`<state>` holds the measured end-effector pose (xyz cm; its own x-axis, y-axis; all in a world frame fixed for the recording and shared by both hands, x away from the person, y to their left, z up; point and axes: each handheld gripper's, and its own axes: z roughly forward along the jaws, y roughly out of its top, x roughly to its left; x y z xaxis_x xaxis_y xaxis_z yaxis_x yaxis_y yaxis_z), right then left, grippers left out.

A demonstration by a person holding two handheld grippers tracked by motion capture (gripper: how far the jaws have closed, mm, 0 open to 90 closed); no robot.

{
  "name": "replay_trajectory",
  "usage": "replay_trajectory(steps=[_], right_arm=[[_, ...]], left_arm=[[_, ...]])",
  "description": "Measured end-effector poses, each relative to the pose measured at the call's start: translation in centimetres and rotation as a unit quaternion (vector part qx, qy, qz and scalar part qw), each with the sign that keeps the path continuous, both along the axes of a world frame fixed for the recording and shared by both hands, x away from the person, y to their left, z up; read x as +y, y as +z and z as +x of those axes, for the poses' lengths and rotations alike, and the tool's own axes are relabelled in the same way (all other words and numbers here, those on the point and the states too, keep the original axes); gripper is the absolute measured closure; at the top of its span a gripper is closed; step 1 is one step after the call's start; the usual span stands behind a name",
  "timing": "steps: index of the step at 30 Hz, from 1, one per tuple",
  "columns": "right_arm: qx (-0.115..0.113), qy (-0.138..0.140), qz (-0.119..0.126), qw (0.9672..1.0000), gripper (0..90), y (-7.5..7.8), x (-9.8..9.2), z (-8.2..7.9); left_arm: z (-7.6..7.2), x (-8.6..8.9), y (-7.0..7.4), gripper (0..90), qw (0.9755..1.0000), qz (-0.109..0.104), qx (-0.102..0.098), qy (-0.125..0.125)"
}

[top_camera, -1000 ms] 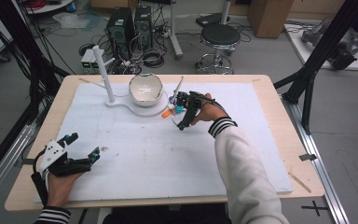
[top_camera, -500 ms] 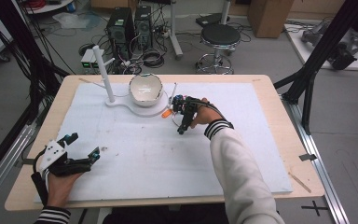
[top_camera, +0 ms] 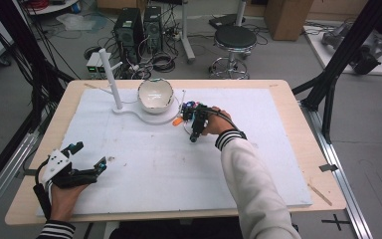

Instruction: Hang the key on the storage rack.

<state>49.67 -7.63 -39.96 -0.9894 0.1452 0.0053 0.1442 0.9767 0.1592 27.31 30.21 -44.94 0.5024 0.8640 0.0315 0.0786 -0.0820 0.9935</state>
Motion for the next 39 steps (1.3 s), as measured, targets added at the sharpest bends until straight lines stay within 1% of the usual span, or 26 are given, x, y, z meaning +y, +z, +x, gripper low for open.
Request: replay_trajectory(steps=[2,3,8,10,13,16,17,20,23,25,26,29,31,33,36,38,39], right_arm=[[0.005,0.001,0.0,1.0,47.1,-0.05,0.02,0.07],[-0.001,0.0,-0.004,1.0,48.1,-0.06,0.05,0.05],[-0.002,0.003,-0.009,1.0,58.4,0.13,0.1,0.13],[0.001,0.004,-0.01,0.9999,59.8,0.13,0.11,0.14],[-0.005,0.006,-0.023,0.9997,62.8,0.04,0.2,0.07],[-0.009,0.011,-0.029,0.9995,64.7,-0.02,0.14,0.22],[-0.005,0.004,-0.03,0.9995,65.3,-0.05,0.17,0.16],[-0.003,0.012,-0.032,0.9994,67.6,-0.18,0.09,0.34],[0.002,0.008,-0.033,0.9994,69.7,-0.25,0.11,0.33],[-0.001,0.015,-0.035,0.9993,72.1,-0.33,0.14,0.37],[0.0,0.014,-0.039,0.9992,72.8,-0.3,0.16,0.33],[0.002,0.013,-0.039,0.9992,75.0,-0.4,0.26,0.28],[0.001,0.018,-0.038,0.9991,78.2,-0.38,0.29,0.26],[-0.001,0.027,-0.043,0.9987,81.3,-0.37,0.33,0.28],[-0.002,0.027,-0.045,0.9986,82.2,-0.38,0.42,0.14],[-0.006,0.036,-0.044,0.9983,82.9,-0.4,0.46,0.15],[-0.006,0.031,-0.048,0.9983,83.8,-0.39,0.51,0.01]], left_arm=[[0.0,0.01,0.01,1.7,1.0,0.0,0.001,-0.001],[0.0,0.0,0.0,1.7,1.0,0.0,0.0,0.0],[0.0,0.0,0.0,1.7,1.0,0.0,0.0,0.0],[0.0,0.02,0.01,1.7,1.0,0.0,0.001,0.001],[0.0,0.01,0.0,1.7,1.0,0.001,0.0,0.001],[0.0,0.01,0.0,1.7,1.0,0.0,0.0,0.0],[0.0,0.01,0.01,1.7,1.0,0.0,0.001,0.0],[0.0,0.01,0.0,1.7,1.0,-0.001,0.0,0.0],[0.0,0.01,0.0,1.7,1.0,-0.001,0.0,0.0],[0.0,0.02,0.0,1.7,1.0,0.0,0.0,0.0],[0.0,0.01,0.0,1.7,1.0,-0.001,0.0,0.0],[0.0,0.01,0.0,1.7,1.0,0.0,0.0,0.0],[-0.01,0.01,0.0,1.7,1.0,-0.001,0.001,0.0],[0.0,0.02,0.0,1.7,1.0,0.0,0.0,0.0],[0.0,0.01,0.0,1.7,1.0,-0.001,0.0,0.0],[0.0,0.02,0.0,1.7,1.0,0.0,0.0,0.0],[0.0,0.02,0.01,1.7,1.0,0.0,0.0,0.0]])
